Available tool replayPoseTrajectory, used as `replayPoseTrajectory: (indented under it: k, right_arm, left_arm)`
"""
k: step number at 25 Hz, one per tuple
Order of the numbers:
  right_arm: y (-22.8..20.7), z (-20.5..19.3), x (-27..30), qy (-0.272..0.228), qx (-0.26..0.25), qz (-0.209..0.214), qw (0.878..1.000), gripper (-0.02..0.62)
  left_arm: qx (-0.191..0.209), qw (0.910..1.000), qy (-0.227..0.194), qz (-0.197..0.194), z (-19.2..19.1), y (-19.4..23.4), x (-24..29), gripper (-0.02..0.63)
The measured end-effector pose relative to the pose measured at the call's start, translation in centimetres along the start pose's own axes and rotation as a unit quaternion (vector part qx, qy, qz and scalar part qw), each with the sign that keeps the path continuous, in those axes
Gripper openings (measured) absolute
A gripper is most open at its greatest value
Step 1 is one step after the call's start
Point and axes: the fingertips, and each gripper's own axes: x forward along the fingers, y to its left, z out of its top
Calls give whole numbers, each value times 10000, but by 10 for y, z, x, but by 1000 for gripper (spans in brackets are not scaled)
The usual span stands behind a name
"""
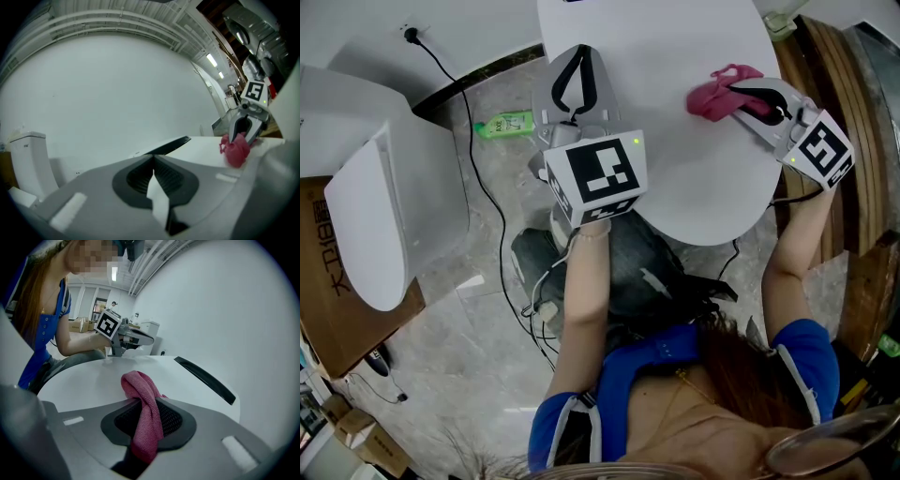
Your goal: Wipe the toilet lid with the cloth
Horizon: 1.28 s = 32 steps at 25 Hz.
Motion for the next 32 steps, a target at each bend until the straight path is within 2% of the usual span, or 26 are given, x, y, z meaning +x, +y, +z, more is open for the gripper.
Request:
replayPoseTrajectory:
  k: [9,32]
  right_arm:
    - [19,28,24,17,-244,265,9993,75]
    - [49,64,54,-5,-567,884,9945,75]
  left_arm:
    - [7,10000,-8,-9,0,0,0,3]
    - [30,10000,9,76,0,5,-3,3]
